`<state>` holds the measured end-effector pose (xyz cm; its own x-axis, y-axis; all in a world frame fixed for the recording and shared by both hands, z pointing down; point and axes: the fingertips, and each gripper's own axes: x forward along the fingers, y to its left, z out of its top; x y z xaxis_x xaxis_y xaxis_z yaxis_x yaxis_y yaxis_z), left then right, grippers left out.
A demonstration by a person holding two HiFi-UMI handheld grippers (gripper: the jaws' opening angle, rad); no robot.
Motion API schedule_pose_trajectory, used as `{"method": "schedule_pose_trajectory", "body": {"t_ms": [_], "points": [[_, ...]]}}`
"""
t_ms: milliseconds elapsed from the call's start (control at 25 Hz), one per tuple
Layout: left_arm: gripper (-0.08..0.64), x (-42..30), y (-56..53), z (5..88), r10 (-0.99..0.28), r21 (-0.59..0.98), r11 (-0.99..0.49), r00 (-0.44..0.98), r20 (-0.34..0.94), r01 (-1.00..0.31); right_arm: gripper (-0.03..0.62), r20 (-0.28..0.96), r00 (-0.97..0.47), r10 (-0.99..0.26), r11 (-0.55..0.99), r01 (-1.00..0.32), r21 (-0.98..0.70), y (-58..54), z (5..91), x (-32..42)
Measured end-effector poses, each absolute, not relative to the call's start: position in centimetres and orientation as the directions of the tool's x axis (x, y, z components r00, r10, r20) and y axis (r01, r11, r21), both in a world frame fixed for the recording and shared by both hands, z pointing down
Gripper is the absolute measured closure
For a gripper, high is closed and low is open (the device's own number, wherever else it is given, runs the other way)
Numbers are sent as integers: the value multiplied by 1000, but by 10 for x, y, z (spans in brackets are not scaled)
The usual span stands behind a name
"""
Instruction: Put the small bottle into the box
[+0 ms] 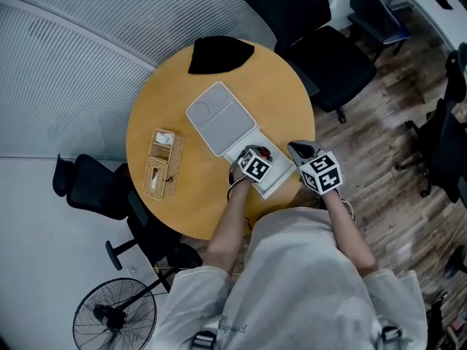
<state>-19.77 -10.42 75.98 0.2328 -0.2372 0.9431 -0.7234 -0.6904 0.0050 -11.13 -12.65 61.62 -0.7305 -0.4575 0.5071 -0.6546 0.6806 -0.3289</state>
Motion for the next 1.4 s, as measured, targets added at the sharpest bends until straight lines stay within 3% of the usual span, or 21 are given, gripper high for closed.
{"method": "schedule_pose_trajectory", "body": {"t_ms": [800, 1400], "points": [[322, -192, -107, 765, -259, -10, -706, 245, 934, -708, 574, 523, -723, -452, 683, -657, -318, -117, 619, -114], [322, -167, -88, 763, -179, 24, -840, 317, 931, -543, 574, 524, -726, -444, 684, -653, -326, -121, 620, -113]]}}
